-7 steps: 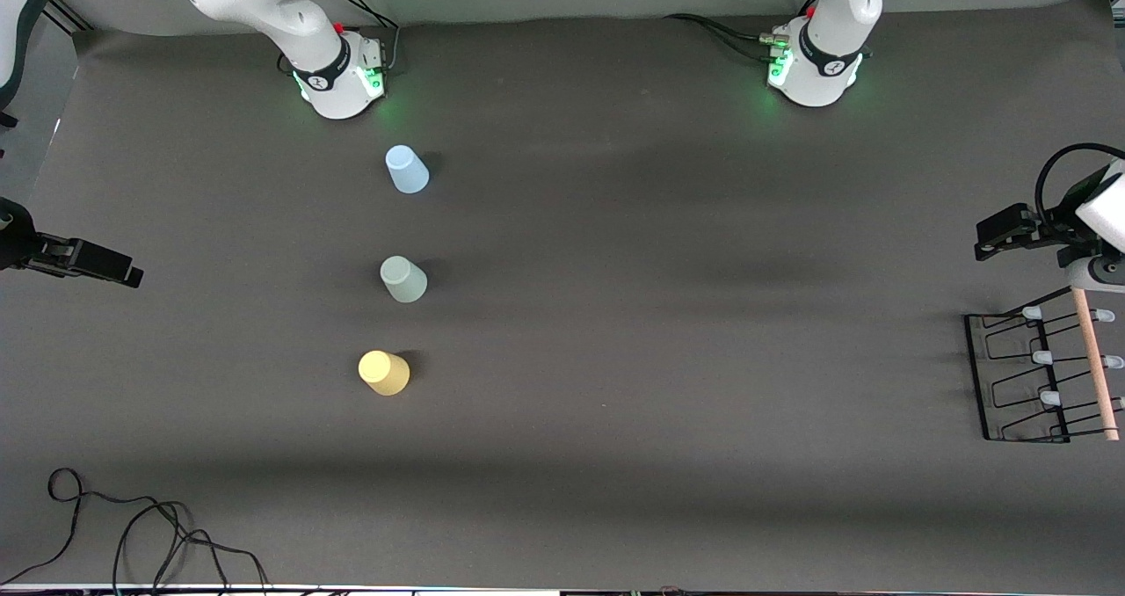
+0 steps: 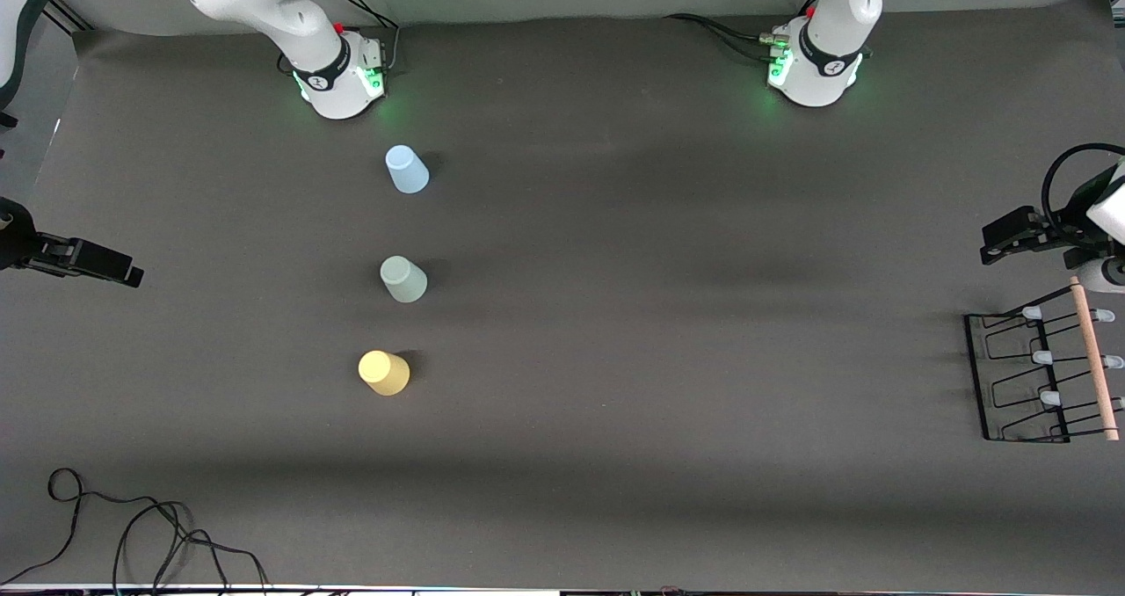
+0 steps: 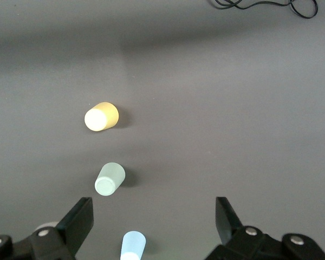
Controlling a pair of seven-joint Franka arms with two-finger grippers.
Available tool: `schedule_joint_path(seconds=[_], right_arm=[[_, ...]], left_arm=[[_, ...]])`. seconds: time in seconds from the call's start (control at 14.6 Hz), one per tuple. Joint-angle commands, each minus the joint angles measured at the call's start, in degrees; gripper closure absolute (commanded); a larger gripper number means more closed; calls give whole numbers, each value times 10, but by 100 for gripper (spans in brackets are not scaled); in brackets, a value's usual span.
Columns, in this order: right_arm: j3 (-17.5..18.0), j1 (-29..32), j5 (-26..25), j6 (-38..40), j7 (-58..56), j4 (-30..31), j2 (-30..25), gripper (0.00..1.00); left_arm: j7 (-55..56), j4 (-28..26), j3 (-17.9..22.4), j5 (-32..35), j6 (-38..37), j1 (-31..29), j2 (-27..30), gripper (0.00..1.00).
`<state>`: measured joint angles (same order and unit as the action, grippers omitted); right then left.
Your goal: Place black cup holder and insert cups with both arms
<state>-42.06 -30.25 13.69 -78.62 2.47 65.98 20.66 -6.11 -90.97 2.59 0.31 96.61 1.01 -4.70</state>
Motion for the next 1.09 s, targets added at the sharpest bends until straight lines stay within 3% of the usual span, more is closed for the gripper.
schedule_joint_path(seconds=[0.0,0.41,1.03], right_arm=[[0,0,0,8,-4,-8,-3,0],[0,-1,-1,8,-4,-7,-3,0],[0,-1,-3,8,-7,-5,-3,0]], left_arm=[[8,2,1,2,-6,3,1,0],[1,-5,3,1,48,-36,-23,0],[-128,-4,3,10,184,-149,-145,0]])
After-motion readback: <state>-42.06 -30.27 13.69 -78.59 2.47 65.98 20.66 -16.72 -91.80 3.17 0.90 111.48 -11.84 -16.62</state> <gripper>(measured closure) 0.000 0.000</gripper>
